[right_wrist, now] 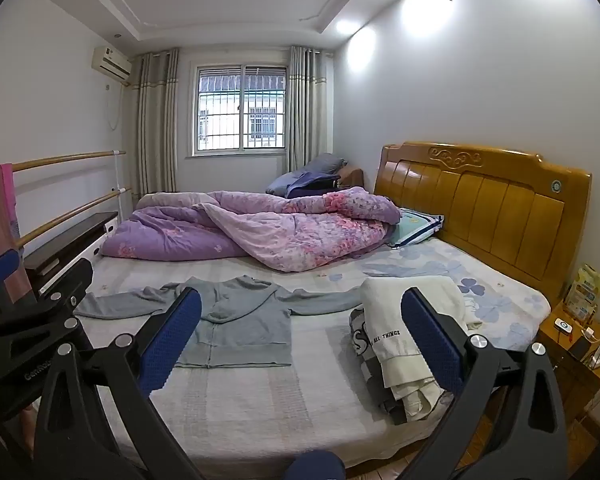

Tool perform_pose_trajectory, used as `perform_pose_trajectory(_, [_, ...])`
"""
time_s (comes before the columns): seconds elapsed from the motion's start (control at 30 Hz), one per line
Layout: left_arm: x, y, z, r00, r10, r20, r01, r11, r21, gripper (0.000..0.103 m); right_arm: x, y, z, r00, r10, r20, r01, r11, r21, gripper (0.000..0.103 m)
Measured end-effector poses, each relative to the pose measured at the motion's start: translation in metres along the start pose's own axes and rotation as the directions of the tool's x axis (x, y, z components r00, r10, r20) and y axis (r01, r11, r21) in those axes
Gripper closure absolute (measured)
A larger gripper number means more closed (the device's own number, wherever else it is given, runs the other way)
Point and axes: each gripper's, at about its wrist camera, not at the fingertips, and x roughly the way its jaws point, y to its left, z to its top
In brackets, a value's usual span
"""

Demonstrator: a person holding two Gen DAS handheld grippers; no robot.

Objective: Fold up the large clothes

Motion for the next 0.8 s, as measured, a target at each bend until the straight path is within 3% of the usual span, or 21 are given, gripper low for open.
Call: perform_pose_trajectory(0.8, [0.008,0.007,-0.003,1.000,0.016,-0.003,-0.016,1.000,-0.002,0.005,0.006,0.011,-0.004,1.000,0.010,-0.004,-0.010,1.000,0.000,0.007])
